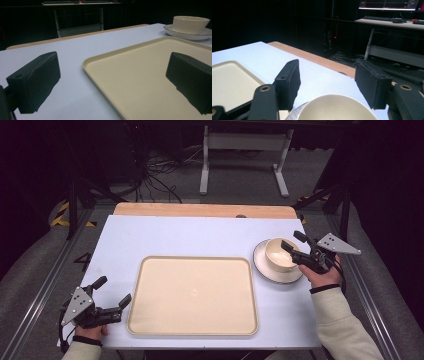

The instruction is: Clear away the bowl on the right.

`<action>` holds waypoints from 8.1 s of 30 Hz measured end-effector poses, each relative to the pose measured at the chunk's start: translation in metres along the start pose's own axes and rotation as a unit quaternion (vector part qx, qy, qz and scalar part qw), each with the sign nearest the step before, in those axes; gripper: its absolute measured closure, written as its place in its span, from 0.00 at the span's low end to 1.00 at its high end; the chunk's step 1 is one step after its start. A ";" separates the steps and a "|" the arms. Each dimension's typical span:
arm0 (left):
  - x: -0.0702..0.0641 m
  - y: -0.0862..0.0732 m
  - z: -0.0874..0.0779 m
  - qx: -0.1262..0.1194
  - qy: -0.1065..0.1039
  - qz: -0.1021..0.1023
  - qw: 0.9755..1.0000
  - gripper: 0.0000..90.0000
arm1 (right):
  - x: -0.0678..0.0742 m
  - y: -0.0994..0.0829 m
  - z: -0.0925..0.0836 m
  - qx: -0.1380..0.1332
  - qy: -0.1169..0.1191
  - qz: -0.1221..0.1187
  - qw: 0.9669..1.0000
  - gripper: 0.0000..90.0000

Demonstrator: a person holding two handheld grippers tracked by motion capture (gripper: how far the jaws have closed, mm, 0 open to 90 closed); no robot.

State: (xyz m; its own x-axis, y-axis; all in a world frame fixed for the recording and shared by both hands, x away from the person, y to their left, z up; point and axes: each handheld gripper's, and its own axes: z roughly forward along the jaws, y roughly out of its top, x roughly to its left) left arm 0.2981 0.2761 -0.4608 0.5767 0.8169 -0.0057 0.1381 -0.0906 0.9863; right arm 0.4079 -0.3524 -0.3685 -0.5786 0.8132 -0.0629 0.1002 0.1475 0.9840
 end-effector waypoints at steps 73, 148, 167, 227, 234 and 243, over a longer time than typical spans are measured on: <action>-0.001 0.000 0.000 0.000 -0.001 0.010 1.000 0.00 | -0.043 -0.034 0.037 0.312 -0.136 0.147 0.929 0.92; -0.001 0.000 0.000 0.000 0.000 0.010 1.000 0.00 | -0.021 0.050 0.024 0.317 -0.097 0.189 0.924 0.93; -0.001 0.000 0.000 0.000 0.000 0.010 1.000 0.00 | 0.024 0.068 0.047 0.322 -0.037 0.155 0.933 0.93; -0.001 0.000 -0.001 -0.004 -0.003 0.010 1.000 0.00 | 0.171 0.062 0.136 0.335 0.142 0.082 0.928 0.92; -0.001 -0.001 -0.001 -0.005 -0.003 0.009 1.000 0.00 | 0.180 0.046 0.144 0.339 0.153 0.082 0.925 0.92; -0.001 -0.001 -0.001 -0.005 -0.002 0.009 1.000 0.00 | 0.189 0.028 0.152 0.356 0.157 0.084 0.918 0.92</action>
State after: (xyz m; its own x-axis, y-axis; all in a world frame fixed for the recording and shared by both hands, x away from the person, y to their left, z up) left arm 0.2965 0.2756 -0.4612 0.5829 0.8124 0.0113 0.1188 -0.0989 0.9880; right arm 0.4242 -0.1093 -0.3786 -0.6998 0.6726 0.2407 0.6478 0.4554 0.6107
